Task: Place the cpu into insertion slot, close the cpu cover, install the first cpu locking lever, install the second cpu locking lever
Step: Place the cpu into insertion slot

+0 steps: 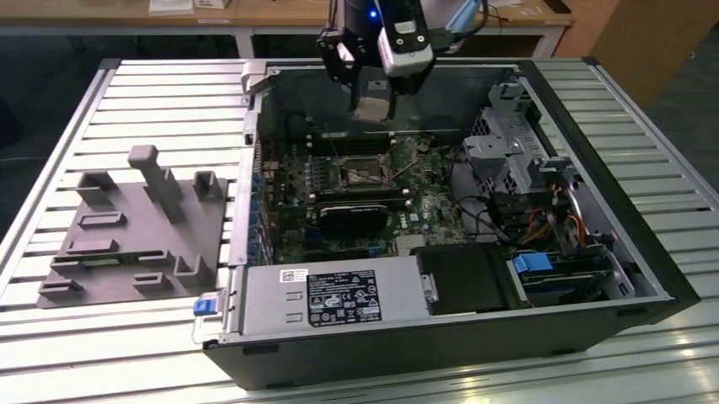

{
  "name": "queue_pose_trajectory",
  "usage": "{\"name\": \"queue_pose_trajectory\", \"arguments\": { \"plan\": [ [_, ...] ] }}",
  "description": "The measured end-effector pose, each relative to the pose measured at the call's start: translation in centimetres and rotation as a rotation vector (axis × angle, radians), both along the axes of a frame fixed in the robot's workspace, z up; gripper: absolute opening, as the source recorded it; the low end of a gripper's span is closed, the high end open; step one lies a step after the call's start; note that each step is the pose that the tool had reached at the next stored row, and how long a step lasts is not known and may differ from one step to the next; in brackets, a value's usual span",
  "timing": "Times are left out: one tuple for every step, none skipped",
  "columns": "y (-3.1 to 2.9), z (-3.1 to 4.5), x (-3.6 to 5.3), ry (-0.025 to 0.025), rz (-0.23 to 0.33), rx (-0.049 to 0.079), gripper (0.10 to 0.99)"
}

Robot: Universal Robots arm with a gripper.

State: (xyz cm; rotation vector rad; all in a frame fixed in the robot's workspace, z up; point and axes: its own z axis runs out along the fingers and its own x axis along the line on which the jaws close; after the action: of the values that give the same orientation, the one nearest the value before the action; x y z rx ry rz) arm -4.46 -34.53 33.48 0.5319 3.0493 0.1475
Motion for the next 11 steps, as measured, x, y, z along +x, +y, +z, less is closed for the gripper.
{"name": "queue_pose_trajectory", "arguments": {
  "plan": [
    [0.0, -0.06, -0.1, -0.0087, 0.0, 0.0, 0.537],
    [0.0, -0.15, -0.14, -0.0134, -0.003, 0.0, 0.537],
    [0.0, -0.24, -0.15, -0.0152, -0.011, 0.0, 0.537],
    [0.0, -0.32, -0.15, -0.0155, -0.024, 0.0, 0.537],
    [0.0, -0.39, -0.15, -0.0155, -0.042, 0.0, 0.537],
    [0.0, -0.45, -0.15, -0.0155, -0.06, -0.001, 0.537],
    [0.0, -0.52, -0.15, -0.0156, -0.08, -0.001, 0.537],
    [0.0, -0.59, -0.15, -0.0156, -0.097, -0.001, 0.537],
    [0.0, -0.65, -0.15, -0.0156, -0.115, -0.001, 0.537],
    [0.0, -0.71, -0.15, -0.0156, -0.133, -0.001, 0.537],
    [0.0, -0.75, -0.15, -0.0156, -0.145, -0.001, 0.537]
  ]
}}
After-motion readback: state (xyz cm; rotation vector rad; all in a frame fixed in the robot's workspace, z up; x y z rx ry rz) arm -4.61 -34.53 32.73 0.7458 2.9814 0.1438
